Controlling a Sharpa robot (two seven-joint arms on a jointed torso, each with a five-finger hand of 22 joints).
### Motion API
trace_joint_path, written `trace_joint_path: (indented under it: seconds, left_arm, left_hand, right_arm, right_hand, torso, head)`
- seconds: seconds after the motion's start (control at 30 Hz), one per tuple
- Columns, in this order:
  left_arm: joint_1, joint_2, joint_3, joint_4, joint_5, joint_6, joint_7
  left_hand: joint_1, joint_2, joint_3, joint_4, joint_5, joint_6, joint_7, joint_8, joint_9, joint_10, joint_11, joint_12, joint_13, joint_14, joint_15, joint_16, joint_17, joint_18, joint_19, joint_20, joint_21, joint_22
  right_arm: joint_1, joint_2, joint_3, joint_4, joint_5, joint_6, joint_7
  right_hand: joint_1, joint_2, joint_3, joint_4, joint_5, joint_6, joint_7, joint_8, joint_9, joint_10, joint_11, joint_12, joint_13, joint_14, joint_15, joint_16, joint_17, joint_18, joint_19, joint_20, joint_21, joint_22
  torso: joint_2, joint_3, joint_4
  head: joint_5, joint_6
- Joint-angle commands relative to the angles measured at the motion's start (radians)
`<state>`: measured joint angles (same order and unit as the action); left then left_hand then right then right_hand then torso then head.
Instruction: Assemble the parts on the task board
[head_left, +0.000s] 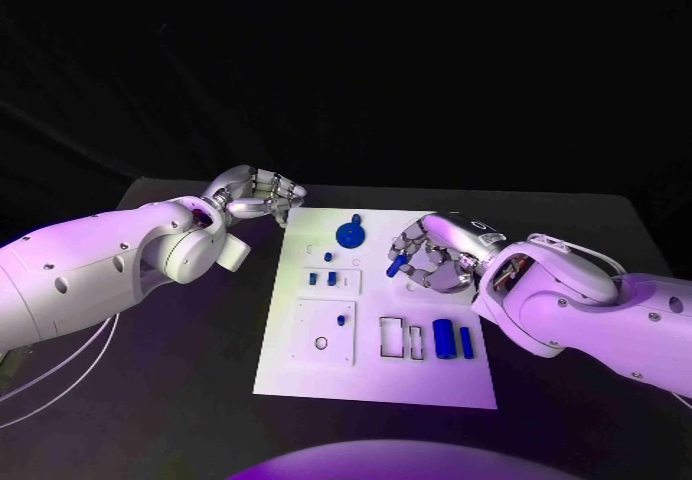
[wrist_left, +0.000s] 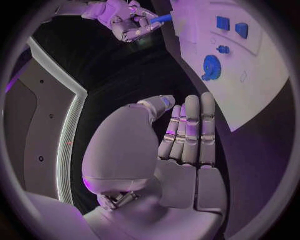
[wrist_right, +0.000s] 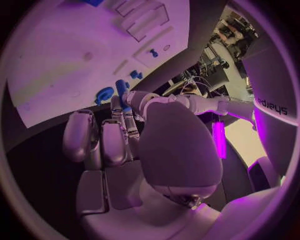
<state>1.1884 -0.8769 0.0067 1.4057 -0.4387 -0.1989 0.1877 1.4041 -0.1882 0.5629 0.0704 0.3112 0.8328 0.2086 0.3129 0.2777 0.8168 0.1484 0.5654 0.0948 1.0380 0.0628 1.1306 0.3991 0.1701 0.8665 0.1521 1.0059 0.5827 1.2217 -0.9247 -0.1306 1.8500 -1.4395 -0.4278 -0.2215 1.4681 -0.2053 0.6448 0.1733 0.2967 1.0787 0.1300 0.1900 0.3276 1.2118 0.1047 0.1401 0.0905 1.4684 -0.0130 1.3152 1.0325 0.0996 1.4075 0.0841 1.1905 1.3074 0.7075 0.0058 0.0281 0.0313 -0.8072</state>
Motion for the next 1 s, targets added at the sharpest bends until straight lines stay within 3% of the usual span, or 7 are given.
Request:
trace_joint_path:
  seconds: [0.03, 0.23, 0.53, 0.73, 1.0]
  left_arm:
    - [0.0, 0.004, 0.0, 0.0, 0.002, 0.016, 0.006]
    - [0.0, 0.009, 0.0, -0.005, 0.078, 0.027, 0.001]
    - [0.0, 0.017, 0.0, -0.007, 0.085, 0.023, -0.004]
    - [0.0, 0.021, 0.0, -0.007, 0.085, 0.024, -0.002]
    - [0.0, 0.023, 0.0, -0.007, 0.052, 0.023, -0.002]
  left_hand:
    - [-0.003, 0.005, -0.007, 0.001, 0.002, -0.006, 0.0, -0.002, 0.001, -0.007, -0.001, 0.005, 0.001, -0.002, 0.003, -0.001, 0.001, 0.015, -0.001, 0.007, -0.006, -0.001]
    - [-0.002, 0.005, -0.008, 0.001, 0.002, -0.005, 0.0, -0.001, 0.001, -0.008, -0.001, 0.005, 0.001, -0.002, 0.003, 0.0, 0.001, 0.015, 0.0, 0.007, -0.006, -0.001]
    - [-0.002, 0.005, -0.008, 0.0, 0.002, -0.005, 0.0, -0.001, 0.002, -0.008, -0.001, 0.006, 0.001, -0.002, 0.003, 0.0, 0.001, 0.015, 0.0, 0.007, -0.006, -0.001]
    - [-0.002, 0.005, -0.008, 0.0, 0.002, -0.005, 0.0, -0.001, 0.002, -0.008, -0.001, 0.006, 0.001, -0.002, 0.003, 0.0, 0.001, 0.015, 0.0, 0.007, -0.006, -0.001]
    - [-0.002, 0.005, -0.008, 0.0, 0.002, -0.005, 0.0, -0.001, 0.002, -0.008, -0.001, 0.006, 0.001, -0.002, 0.003, 0.0, 0.001, 0.015, 0.0, 0.007, -0.006, -0.001]
  right_arm:
    - [-0.001, 0.02, 0.0, 0.016, 0.065, -0.024, 0.036]
    - [-0.028, 0.092, -0.002, 0.017, 0.077, -0.028, 0.057]
    - [-0.094, 0.209, -0.006, -0.02, -0.025, -0.011, 0.124]
    - [-0.117, 0.24, -0.013, -0.046, -0.054, 0.017, 0.121]
    - [-0.135, 0.261, -0.018, -0.074, -0.091, 0.067, 0.083]
  right_hand:
    - [-0.011, -0.002, 0.004, -0.004, 0.001, 0.002, 0.001, 0.035, 0.044, 0.05, -0.043, -0.001, 0.001, 0.001, -0.006, 0.005, -0.001, -0.018, 0.007, 0.0, -0.002, 0.084]
    - [-0.013, 0.0, 0.008, -0.009, 0.001, -0.001, 0.002, 0.037, 0.047, 0.049, -0.043, -0.003, 0.001, 0.0, -0.006, 0.004, -0.003, -0.018, 0.006, 0.0, -0.006, 0.083]
    - [-0.018, -0.001, 0.012, -0.022, 0.001, -0.008, 0.004, 0.041, 0.051, 0.046, -0.041, -0.007, 0.003, -0.001, -0.005, 0.001, -0.008, -0.016, 0.002, 0.0, -0.013, 0.081]
    - [-0.018, -0.001, 0.013, -0.024, 0.001, -0.009, 0.004, 0.042, 0.052, 0.046, -0.041, -0.007, 0.003, -0.001, -0.004, 0.002, -0.007, -0.016, 0.002, 0.0, -0.012, 0.082]
    - [-0.022, -0.001, 0.013, -0.028, 0.0, -0.012, 0.006, 0.043, 0.054, 0.045, -0.04, -0.009, 0.003, -0.002, -0.004, 0.0, -0.011, -0.016, 0.001, 0.001, -0.015, 0.082]
  torso:
    - [0.001, 0.0012, -0.0008]
    - [0.002, 0.0028, -0.0006]
    - [0.003, 0.0, 0.0012]
    - [0.001, -0.0018, -0.0003]
    - [0.002, 0.0013, 0.0007]
  head:
    - [0.011, -0.002]
    - [0.034, -0.009]
    - [0.058, -0.019]
    - [0.072, -0.027]
    - [0.08, -0.032]
